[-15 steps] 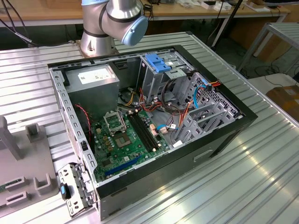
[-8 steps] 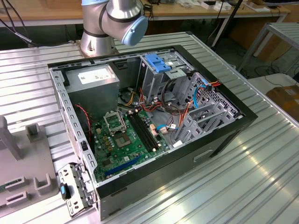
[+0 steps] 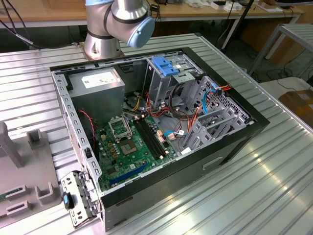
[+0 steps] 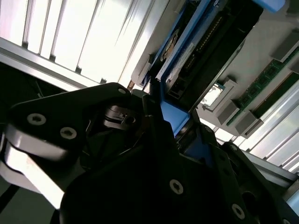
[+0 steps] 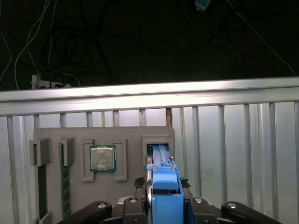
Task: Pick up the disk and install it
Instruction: 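Pick up the disk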
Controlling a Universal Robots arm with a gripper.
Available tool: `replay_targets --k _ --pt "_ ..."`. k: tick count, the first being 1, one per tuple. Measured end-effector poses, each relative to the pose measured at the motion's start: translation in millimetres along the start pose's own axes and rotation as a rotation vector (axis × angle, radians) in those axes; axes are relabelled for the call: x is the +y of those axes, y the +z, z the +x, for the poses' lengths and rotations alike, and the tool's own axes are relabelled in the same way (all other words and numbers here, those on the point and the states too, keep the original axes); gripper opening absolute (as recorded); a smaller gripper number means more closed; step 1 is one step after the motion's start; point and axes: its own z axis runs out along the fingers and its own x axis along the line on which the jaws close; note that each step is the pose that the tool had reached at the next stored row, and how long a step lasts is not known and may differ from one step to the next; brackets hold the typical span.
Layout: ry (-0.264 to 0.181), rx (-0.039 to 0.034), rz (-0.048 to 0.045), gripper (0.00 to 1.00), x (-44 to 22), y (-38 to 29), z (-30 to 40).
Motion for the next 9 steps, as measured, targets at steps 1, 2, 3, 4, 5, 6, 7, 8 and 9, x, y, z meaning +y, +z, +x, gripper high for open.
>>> replay_targets --k 1,2,3,4,5,6,7,8,9 --pt "-0.004 -0.0001 -0.0001 0.37 0.0 0.0 0.0" --pt "-0.017 -0.0004 -0.0003 0.37 0.0 0.1 0.1" --pt "-0.029 -0.0006 -0.0006 0.37 0.0 0.1 0.1" --pt "-0.042 -0.0008 -0.0010 0.37 0.0 0.0 0.2" --pt "-0.043 -0.0008 -0.0010 0.37 0.0 0.0 0.2" --pt "-0.044 -0.0008 -0.0011 0.37 0.0 0.0 0.2" --pt "-0.044 -0.0008 -0.0011 0.37 0.0 0.0 0.2" --pt "-0.045 -0.0008 -0.0011 0.37 0.0 0.0 0.2" --pt "-0.046 -0.0008 -0.0011 0.37 0.0 0.0 0.2"
